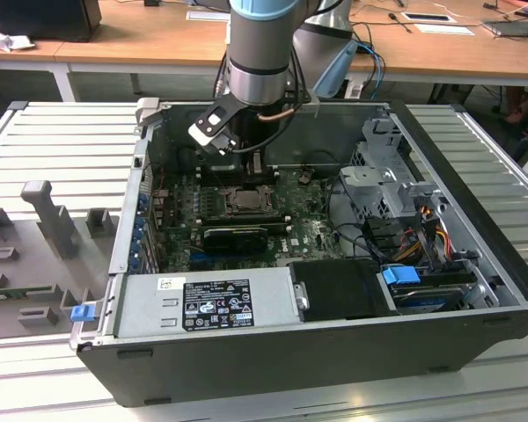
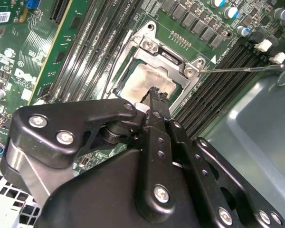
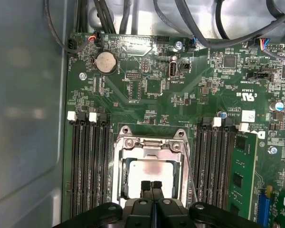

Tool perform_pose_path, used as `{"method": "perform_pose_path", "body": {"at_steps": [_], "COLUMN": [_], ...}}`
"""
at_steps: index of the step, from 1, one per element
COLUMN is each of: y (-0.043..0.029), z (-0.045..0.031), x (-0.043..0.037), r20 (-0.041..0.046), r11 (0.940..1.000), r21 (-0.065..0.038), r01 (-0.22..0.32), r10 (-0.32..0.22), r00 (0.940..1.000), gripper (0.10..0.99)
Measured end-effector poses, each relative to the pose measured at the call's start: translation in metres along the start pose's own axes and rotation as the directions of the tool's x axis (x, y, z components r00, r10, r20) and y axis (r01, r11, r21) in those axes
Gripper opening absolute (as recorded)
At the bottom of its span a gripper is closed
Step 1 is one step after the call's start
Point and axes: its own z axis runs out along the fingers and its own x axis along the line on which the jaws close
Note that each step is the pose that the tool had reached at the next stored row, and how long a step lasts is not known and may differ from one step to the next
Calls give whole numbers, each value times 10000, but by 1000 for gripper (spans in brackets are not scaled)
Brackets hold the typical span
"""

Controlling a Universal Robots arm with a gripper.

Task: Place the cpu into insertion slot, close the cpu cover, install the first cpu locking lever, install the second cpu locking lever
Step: 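Install the first cpu locking lever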

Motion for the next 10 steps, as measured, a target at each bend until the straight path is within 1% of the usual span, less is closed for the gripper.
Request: {"method": "perform_pose_path", "body": {"at_steps": [4, 7, 10], "y": [-1, -2, -3], "z": [-63, -135, -186], "x": [2, 5, 6], "r20": [14, 16, 16], "r11": [10000, 10000, 10000], "r21": [0, 1, 0], "r01": [1, 0, 0], "r10": [-1, 0, 0], "r00": [10000, 10000, 10000], "gripper": [106, 106, 106]}}
